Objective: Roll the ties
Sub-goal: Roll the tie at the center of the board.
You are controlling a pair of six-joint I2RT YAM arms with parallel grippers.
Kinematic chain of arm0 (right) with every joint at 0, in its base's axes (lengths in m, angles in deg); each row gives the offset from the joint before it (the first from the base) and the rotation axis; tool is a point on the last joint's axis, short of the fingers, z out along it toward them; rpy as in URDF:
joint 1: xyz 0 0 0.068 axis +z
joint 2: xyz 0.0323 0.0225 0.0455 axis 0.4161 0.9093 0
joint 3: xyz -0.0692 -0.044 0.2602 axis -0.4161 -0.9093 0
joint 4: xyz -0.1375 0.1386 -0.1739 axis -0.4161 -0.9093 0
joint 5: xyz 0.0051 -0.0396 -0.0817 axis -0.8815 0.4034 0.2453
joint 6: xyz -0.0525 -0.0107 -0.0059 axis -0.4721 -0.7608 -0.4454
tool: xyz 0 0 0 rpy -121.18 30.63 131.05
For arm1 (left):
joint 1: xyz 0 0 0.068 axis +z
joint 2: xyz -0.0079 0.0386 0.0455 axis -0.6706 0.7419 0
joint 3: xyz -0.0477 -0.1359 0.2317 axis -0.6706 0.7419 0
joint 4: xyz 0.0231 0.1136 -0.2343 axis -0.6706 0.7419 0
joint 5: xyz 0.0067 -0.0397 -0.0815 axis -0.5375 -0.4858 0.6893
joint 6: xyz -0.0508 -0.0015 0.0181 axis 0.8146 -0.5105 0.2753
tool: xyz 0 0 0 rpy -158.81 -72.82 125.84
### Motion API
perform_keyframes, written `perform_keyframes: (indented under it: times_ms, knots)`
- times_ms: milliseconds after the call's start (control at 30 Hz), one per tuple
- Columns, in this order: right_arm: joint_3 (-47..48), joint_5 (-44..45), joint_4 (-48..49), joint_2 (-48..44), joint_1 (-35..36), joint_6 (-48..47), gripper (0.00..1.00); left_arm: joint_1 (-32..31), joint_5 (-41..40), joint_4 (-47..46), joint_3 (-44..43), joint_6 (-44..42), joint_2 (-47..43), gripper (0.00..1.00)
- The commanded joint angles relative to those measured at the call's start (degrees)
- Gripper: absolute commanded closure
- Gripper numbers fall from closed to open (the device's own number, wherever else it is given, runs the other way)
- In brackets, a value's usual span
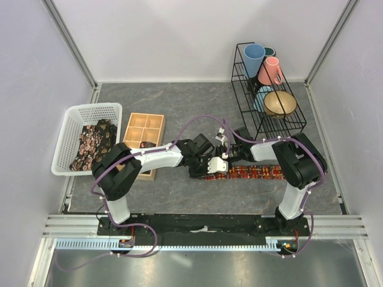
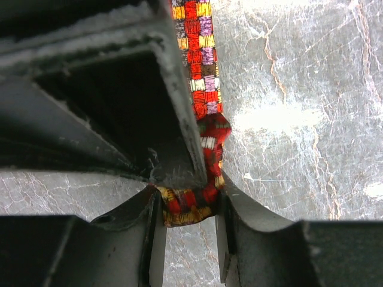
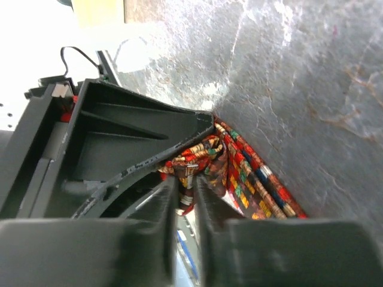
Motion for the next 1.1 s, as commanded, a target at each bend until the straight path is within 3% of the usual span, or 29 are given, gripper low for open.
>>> perform_keyframes:
  times_ms: [0,67,100,233,433,600,667,800,933,1067]
  knots:
    - [-0.46,1.18,2.31,2.05,-0.12,-0.97,0.95,-0.22,-0.62,3.97,1.09,-0.54,3.43,0.84]
    - [0.24,2.24,-0.5,2.49,-0.38,-3.35,1.0,0.13,-0.8,3.54,1.52,0.08,3.26,0.77]
    - [0.59,3.64,-4.08,2.58,-0.82,-7.19,1.0,0.48,-0.63,3.36,1.7,0.52,3.0,0.66]
    - [0.77,7.06,-10.35,3.72,-2.58,-12.84,1.0,3.47,4.54,0.73,1.88,3.67,0.11,0.41]
    - [1.82,10.06,-14.48,5.13,-3.81,-15.84,1.0,7.78,10.17,-8.23,4.16,11.05,-5.52,0.29]
    - [2.71,12.52,-17.04,4.96,-3.81,-17.86,1.0,9.98,20.1,-30.52,17.23,14.84,-15.69,0.07]
    - [2.62,12.79,-17.04,5.13,-3.81,-17.95,1.0,9.98,23.18,-39.4,24.25,17.56,-17.65,0.05]
    - [2.88,12.97,-17.13,6.19,-3.9,-18.04,1.0,9.98,23.11,-54.97,28.86,19.59,-14.33,0.04]
    - [3.06,13.23,-17.3,6.62,-3.9,-18.04,1.0,9.98,21.0,-60.45,28.78,18.02,-7.4,0.07]
    - [3.06,13.32,-17.39,7.06,-3.9,-18.3,1.0,9.89,21.52,-59.84,26.05,15.73,-3.69,0.2]
